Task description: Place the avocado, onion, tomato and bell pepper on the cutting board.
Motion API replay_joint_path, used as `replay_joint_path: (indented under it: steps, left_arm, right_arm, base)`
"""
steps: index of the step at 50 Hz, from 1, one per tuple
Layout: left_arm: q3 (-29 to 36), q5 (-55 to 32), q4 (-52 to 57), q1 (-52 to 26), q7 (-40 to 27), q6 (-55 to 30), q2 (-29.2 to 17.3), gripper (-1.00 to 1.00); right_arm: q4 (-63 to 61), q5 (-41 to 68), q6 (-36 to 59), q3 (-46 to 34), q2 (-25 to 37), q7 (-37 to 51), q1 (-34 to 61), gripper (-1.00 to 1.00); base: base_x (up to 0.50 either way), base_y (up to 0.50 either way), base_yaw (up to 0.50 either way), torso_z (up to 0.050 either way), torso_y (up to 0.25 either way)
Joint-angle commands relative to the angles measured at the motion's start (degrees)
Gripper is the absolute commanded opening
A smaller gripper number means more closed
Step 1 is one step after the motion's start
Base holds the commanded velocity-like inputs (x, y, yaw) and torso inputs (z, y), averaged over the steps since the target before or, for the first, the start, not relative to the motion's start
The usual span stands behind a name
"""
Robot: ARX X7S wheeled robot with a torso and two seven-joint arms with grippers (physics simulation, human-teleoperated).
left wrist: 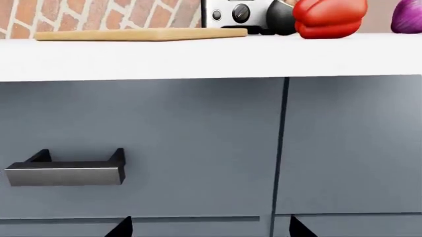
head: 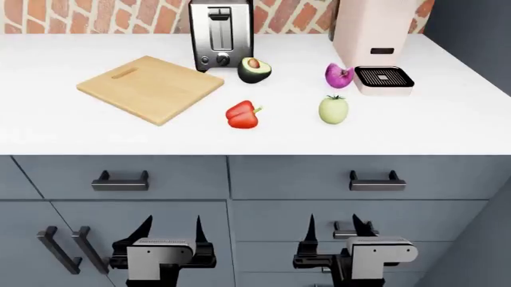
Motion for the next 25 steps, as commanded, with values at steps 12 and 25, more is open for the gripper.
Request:
replay_joint_path:
  steps: [12,25]
  left_arm:
    - [1.8,-1.88,-0.54,-0.34,-2.04,0.02,-1.5,1.0]
    - [2.67,-3.12,-0.52,-0.55,-2.63,-0.24,-2.21,1.0]
  right_arm:
    - [0.2,2.67,0.51,-1.7,1.54,1.62,0.39,1.0]
    - [0.25,4.13,1.17,-2.49,2.18,2.44,0.62,1.0]
  base:
    - [0.0,-0.4,0.0,0.0,0.0]
    - [0.0,-0.06,0.0,0.0,0.0]
